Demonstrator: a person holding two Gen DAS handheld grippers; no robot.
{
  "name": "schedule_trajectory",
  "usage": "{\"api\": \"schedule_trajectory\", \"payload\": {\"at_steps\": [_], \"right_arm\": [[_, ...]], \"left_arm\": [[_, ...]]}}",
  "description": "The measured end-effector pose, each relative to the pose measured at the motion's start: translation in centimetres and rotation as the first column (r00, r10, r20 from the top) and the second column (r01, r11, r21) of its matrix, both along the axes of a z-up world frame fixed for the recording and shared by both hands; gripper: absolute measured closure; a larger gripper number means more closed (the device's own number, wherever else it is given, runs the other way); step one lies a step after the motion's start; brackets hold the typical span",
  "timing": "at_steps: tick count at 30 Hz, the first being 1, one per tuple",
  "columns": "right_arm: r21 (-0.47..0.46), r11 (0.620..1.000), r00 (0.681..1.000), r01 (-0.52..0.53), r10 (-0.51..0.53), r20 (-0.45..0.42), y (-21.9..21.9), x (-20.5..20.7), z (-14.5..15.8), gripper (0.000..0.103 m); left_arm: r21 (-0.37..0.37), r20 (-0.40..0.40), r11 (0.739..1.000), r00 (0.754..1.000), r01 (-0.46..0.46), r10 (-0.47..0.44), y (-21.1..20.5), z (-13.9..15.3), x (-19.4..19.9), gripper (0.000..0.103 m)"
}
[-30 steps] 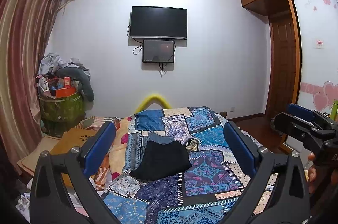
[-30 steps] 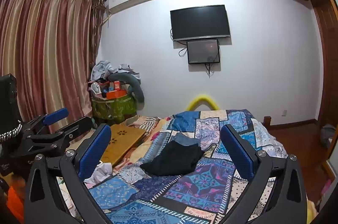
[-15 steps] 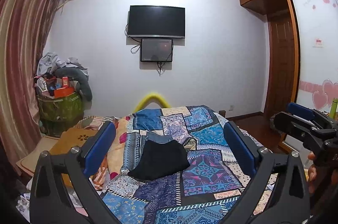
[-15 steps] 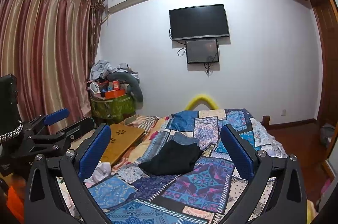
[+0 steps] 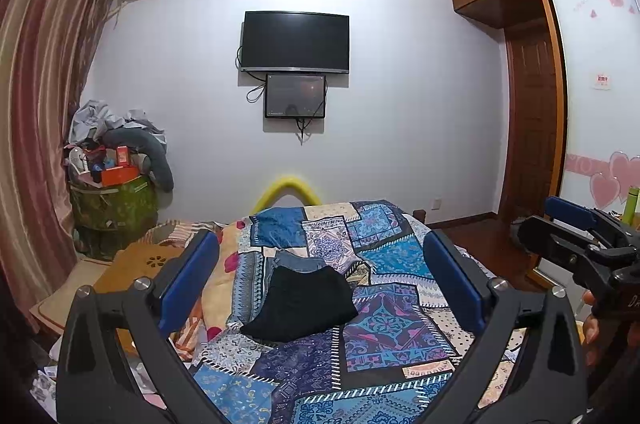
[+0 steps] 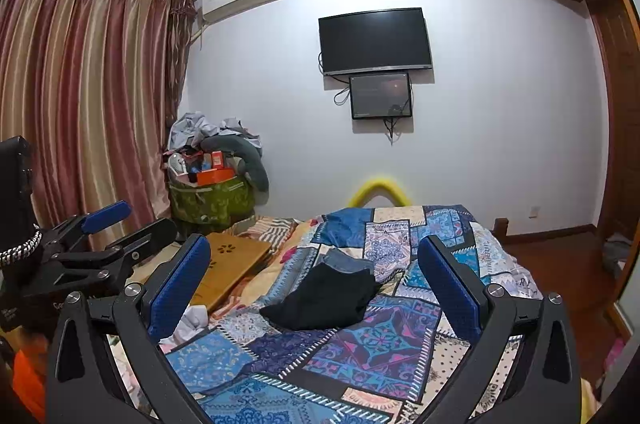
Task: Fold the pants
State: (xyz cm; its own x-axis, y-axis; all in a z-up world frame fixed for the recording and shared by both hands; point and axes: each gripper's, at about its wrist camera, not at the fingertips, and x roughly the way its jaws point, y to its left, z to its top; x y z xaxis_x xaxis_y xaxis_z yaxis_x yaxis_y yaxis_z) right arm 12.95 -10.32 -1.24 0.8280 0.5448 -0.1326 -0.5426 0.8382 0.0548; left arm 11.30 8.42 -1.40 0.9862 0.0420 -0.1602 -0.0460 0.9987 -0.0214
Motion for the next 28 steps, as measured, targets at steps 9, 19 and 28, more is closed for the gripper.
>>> {"api": "schedule_trajectory", "payload": {"at_steps": [9, 19, 28], "right_arm": [[-0.007, 1.0, 1.0, 0.002, -0.002, 0.002, 0.03, 0.0, -0.03, 0.0], [-0.005, 1.0, 1.0, 0.005, -0.005, -0.001, -0.12, -0.06, 0.14, 0.0], [-0.004, 1.0, 1.0, 0.009, -0.009, -0.004, -0.12, 0.02, 0.21, 0.0]], "left_arm": [[-0.002, -0.005, 1.0, 1.0, 0.018, -0.018, -0.09, 0.1, 0.09, 0.0], [0.001, -0.024, 0.999, 0.999, 0.043, -0.043, -0.45, -0.13, 0.24, 0.0], [-0.015, -0.025, 0.999, 0.999, 0.047, -0.047, -0.41, -0.07, 0.44, 0.0]]}}
